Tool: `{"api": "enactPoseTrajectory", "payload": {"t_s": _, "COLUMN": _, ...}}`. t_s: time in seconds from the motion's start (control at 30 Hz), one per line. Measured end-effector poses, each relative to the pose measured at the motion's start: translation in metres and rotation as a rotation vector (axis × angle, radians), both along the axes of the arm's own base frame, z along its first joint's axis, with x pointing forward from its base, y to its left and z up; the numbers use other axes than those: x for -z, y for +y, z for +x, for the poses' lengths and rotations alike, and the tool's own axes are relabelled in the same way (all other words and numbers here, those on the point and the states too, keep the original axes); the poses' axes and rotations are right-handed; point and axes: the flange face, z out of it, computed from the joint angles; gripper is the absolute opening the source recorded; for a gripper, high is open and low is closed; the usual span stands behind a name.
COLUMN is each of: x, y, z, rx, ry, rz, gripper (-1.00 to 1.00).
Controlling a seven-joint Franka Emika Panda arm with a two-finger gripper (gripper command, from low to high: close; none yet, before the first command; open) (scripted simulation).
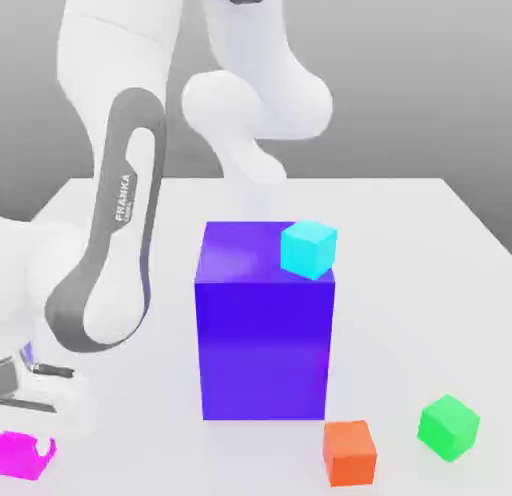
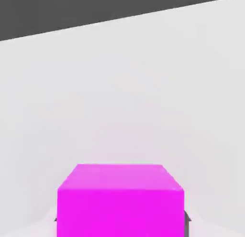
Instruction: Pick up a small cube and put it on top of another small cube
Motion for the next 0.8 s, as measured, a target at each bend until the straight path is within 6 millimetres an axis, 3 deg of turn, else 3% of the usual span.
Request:
{"api": "enactPoseTrajectory", "payload": {"t_s": 0.03, "x": -0.013, "y": 0.002, "z": 0.0, "rx": -0.003, "ry": 0.0, "rz": 0.002, "gripper": -1.0}}
{"api": "enactPoseTrajectory", "payload": {"t_s": 0.07, "x": -0.019, "y": 0.02, "z": 0.008, "rx": -0.039, "ry": 0.002, "rz": 0.007, "gripper": -1.0}}
{"api": "enactPoseTrajectory", "payload": {"t_s": 0.2, "x": -0.028, "y": 0.12, "z": 0.042, "rx": -0.24, "ry": 0.009, "rz": 0.027, "gripper": -1.0}}
{"api": "enactPoseTrajectory", "payload": {"t_s": 0.37, "x": -0.039, "y": 0.245, "z": 0.053, "rx": -0.49, "ry": 0.016, "rz": 0.036, "gripper": -1.0}}
{"api": "enactPoseTrajectory", "payload": {"t_s": 0.5, "x": -0.05, "y": 0.345, "z": 0.039, "rx": -0.7, "ry": 0.016, "rz": 0.033, "gripper": -1.0}}
{"api": "enactPoseTrajectory", "payload": {"t_s": 0.63, "x": -0.061, "y": 0.445, "z": 0.004, "rx": -0.926, "ry": 0.01, "rz": 0.019, "gripper": -1.0}}
{"api": "enactPoseTrajectory", "payload": {"t_s": 0.7, "x": -0.049, "y": 0.495, "z": -0.017, "rx": -1.043, "ry": 0.006, "rz": 0.007, "gripper": -1.0}}
{"api": "enactPoseTrajectory", "payload": {"t_s": 0.77, "x": -0.024, "y": 0.519, "z": -0.029, "rx": -1.101, "ry": 0.003, "rz": 0.002, "gripper": -1.0}}
{"api": "enactPoseTrajectory", "payload": {"t_s": 0.8, "x": -0.014, "y": 0.523, "z": -0.031, "rx": -1.11, "ry": 0.002, "rz": 0.001, "gripper": 1.0}}
